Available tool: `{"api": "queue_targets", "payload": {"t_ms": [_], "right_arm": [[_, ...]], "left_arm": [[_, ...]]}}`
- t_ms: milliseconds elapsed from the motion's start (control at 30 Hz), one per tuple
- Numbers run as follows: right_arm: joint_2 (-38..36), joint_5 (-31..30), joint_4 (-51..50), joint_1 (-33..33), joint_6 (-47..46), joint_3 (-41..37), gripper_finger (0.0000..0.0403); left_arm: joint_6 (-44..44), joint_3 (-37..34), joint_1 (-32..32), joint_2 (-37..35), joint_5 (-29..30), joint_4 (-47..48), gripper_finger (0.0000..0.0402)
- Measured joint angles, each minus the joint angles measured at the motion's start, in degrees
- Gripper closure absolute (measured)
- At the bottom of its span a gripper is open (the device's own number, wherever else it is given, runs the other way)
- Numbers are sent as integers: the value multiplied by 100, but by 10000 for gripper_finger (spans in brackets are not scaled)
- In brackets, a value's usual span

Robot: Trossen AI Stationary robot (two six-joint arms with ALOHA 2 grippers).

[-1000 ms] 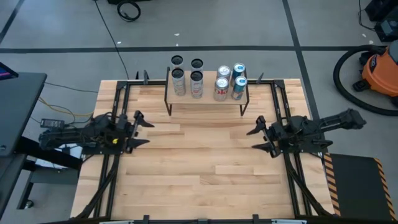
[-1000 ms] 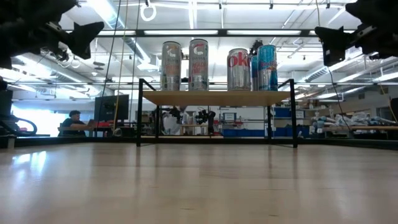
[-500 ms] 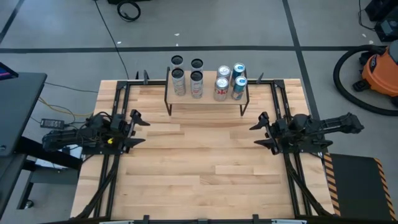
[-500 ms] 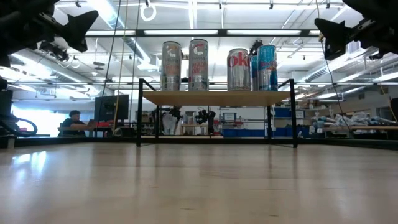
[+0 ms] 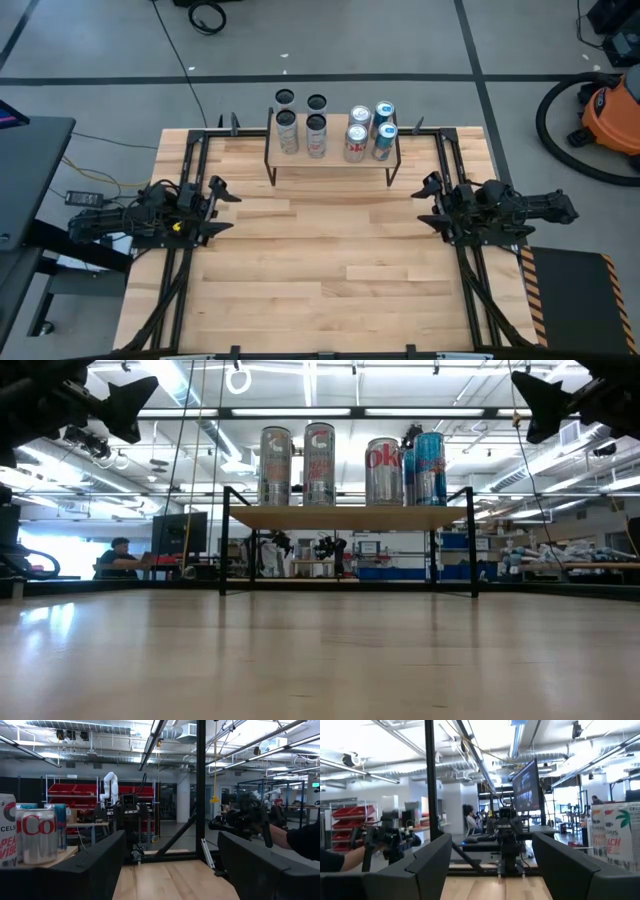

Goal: Place canned beverage on shelf
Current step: Return to Home Position

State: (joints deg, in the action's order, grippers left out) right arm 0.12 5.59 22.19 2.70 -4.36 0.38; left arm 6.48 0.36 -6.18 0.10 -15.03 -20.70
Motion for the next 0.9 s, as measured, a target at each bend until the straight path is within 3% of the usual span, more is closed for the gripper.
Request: {"api": "queue_targets", "payload": {"t_ms": [667, 900], "right_arm": [[0, 0, 48, 4, 2, 0, 117], [0, 1, 46, 4, 2, 0, 117]], "left_arm": [[0, 0, -16, 0, 0, -1, 83], [0, 0, -346, 0, 0, -2, 83]]}}
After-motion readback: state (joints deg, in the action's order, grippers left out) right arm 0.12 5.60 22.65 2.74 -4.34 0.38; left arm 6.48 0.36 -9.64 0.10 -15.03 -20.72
